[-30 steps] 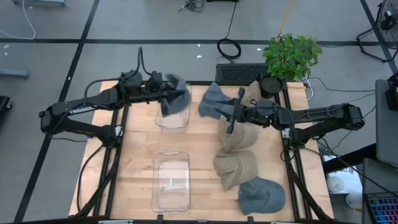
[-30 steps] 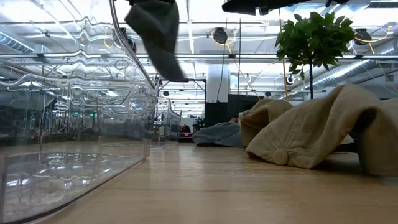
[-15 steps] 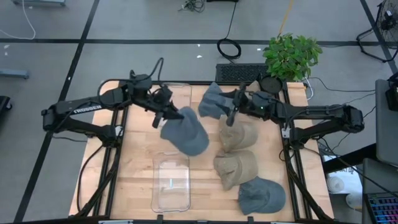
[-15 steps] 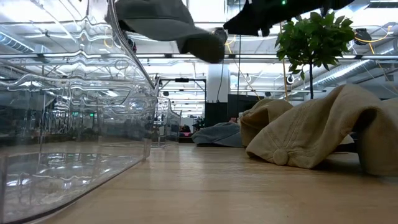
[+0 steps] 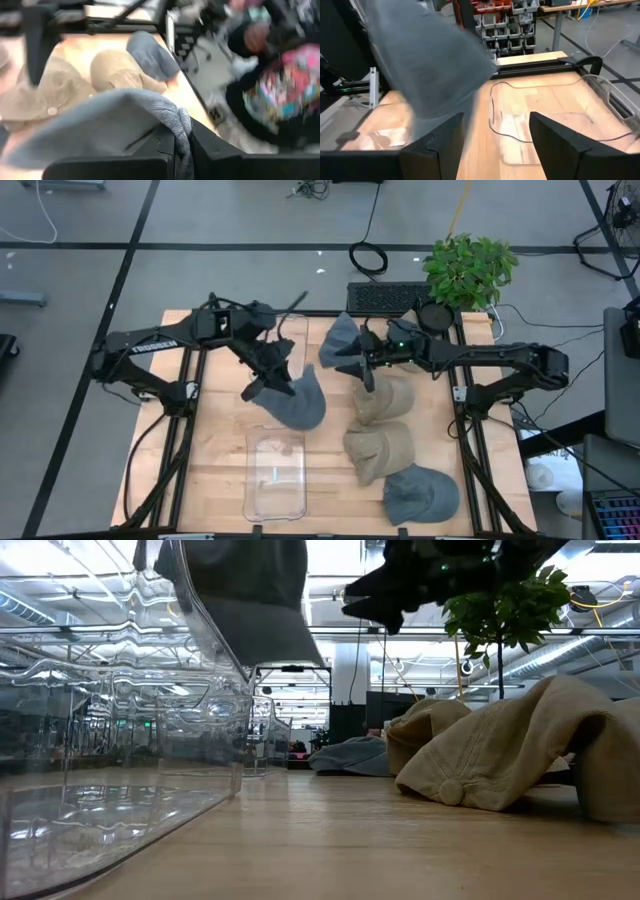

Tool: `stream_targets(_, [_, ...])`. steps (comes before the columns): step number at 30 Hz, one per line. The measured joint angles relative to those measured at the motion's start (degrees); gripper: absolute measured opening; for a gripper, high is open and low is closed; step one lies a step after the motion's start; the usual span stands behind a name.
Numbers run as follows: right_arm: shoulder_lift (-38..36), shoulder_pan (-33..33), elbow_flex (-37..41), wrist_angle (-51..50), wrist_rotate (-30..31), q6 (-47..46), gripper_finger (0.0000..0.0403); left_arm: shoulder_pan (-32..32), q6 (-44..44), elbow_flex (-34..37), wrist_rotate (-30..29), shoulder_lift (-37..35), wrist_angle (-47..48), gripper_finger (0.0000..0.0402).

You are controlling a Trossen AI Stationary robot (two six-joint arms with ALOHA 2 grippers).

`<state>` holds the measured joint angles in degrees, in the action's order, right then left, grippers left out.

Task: Stack caps by color
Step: Put the top right blue cap into the top transparent bin

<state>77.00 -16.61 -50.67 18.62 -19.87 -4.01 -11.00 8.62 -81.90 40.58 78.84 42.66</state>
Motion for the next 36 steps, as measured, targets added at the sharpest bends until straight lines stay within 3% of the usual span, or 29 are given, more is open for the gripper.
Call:
stream_targets(4, [3.1,-0.1,0.0,2.6,-1.9,-0.2,0.0208,2.8,10.7,-7.1,1.3,3.9,8.8,0.0025])
stream_targets(7, [4.8,-0.1,0.0,5.7,-7.1,-2.1,0.0208,4.3,16.0,-10.8,0.3,5.8,12.1,0.0016])
stream_targets(15, [7.6,0.1,0.0,13.4,-20.4,-7.1,0.0208,5.9,20.1,-15.2,-4.6,7.1,14.1,0.0016])
stream_targets(36, [8.0,6.2,-0.1,15.1,-20.5,-7.3,0.0204,3.8,23.7,-20.1,-7.7,7.1,13.5,0.0016])
